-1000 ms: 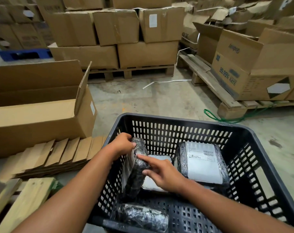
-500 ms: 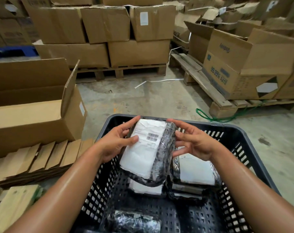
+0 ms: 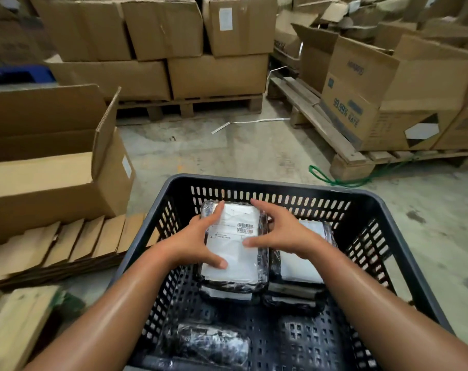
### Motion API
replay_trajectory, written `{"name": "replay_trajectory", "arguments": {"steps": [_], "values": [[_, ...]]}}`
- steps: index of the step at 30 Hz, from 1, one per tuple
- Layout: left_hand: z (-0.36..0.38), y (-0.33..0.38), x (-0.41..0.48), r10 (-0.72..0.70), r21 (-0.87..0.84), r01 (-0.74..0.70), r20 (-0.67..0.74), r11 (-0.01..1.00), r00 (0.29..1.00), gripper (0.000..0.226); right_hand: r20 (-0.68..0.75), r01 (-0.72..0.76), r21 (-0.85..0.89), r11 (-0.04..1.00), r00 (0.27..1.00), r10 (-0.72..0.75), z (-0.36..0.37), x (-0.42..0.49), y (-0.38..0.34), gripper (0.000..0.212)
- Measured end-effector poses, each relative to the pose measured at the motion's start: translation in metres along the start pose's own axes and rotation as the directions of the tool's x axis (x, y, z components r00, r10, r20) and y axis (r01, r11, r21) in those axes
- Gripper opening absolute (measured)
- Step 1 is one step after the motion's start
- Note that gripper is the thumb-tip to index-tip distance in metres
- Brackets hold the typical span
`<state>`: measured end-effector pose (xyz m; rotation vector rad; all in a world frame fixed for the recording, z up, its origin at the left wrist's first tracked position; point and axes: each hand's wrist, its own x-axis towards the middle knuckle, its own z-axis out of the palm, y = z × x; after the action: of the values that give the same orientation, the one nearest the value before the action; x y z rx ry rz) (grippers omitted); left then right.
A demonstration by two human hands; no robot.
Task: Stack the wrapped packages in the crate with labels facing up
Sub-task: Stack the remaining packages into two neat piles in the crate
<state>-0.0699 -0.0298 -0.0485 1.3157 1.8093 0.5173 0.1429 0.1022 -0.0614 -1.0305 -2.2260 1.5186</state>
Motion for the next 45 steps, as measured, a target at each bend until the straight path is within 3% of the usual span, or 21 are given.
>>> {"name": "replay_trajectory", "arguments": {"steps": [2,5,10,16,19,22,32,40,42,45], "values": [[0.000,-0.006,0.001,-0.045,0.020,0.045,0.010,0.999,0.999,0.140,0.033,0.017,-0.215,0.977,0.999,-0.010,0.015,-0.001,0.003,0.137],[0.004,-0.015,0.003,-0.085,0.010,0.085,0.031,0.996,0.996,0.142,0.054,-0.016,-0.347,0.938,0.998,0.038,0.034,0.000,0.008,0.150],[0.012,-0.027,0.011,-0.084,0.014,0.083,0.018,0.996,0.996,0.140,0.042,-0.061,-0.450,0.891,0.995,0.090,0.048,0.007,0.012,0.151],[0.020,-0.044,0.025,-0.133,0.232,0.102,0.123,0.967,0.984,0.138,0.090,0.002,-0.630,0.777,0.993,0.071,0.061,0.011,0.011,0.123],[0.027,-0.047,0.030,-0.199,0.341,0.124,0.197,0.932,0.960,0.157,0.179,0.034,-0.705,0.708,0.975,0.131,0.061,0.006,0.005,0.138],[0.034,-0.053,0.034,-0.163,0.347,0.106,0.141,0.932,0.976,0.165,0.242,0.056,-0.773,0.632,0.947,0.212,0.063,0.001,-0.003,0.150],[0.034,-0.066,0.040,-0.128,0.194,0.112,0.074,0.975,0.989,0.156,0.267,0.045,-0.770,0.637,0.929,0.257,0.061,0.005,-0.008,0.126],[0.032,-0.059,0.038,-0.176,0.262,0.145,0.101,0.954,0.979,0.156,0.252,0.049,-0.776,0.629,0.938,0.238,0.062,0.006,-0.002,0.117],[0.033,-0.054,0.035,-0.181,0.296,0.144,0.103,0.944,0.978,0.154,0.255,0.063,-0.726,0.685,0.949,0.183,0.057,0.004,0.001,0.110],[0.033,-0.050,0.031,-0.216,0.390,0.145,0.145,0.909,0.966,0.152,0.218,0.017,-0.476,0.879,0.971,0.099,0.044,0.002,0.009,0.103]]}}
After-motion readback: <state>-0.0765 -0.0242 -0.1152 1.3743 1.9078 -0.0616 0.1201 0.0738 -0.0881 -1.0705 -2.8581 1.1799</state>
